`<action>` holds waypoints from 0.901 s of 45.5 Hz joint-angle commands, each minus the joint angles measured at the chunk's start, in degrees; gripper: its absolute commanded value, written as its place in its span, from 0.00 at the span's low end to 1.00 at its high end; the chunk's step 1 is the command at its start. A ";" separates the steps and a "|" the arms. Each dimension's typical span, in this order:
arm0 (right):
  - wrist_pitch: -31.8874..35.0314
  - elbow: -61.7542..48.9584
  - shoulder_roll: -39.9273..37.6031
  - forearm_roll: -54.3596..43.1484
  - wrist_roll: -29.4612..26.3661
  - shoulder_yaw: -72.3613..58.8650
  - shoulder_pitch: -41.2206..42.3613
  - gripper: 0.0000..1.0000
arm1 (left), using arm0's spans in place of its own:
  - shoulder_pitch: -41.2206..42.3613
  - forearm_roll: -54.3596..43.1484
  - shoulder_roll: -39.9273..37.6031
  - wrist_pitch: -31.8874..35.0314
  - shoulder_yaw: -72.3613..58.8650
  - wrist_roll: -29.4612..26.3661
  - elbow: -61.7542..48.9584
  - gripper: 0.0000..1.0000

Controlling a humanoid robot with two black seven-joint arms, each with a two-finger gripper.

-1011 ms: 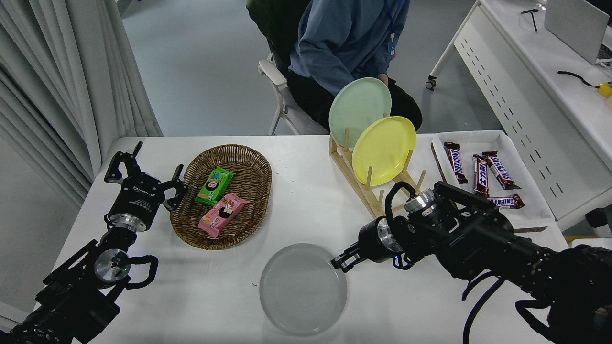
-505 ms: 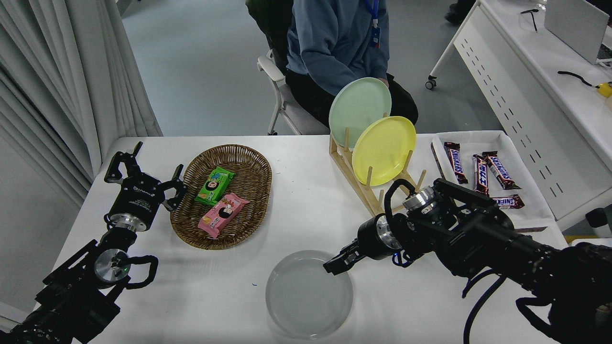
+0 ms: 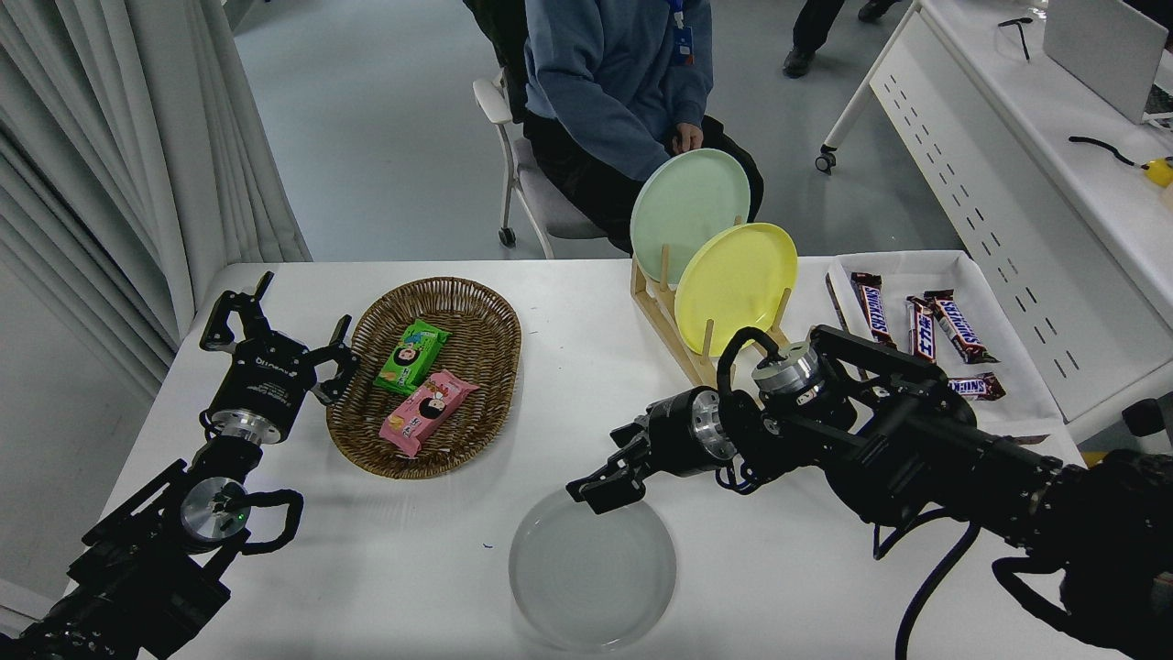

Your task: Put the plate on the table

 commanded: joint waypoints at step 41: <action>25.21 9.11 -16.50 -50.23 19.70 28.60 -4.46 1.00 | 0.00 0.00 0.01 0.00 0.03 0.00 0.07 1.00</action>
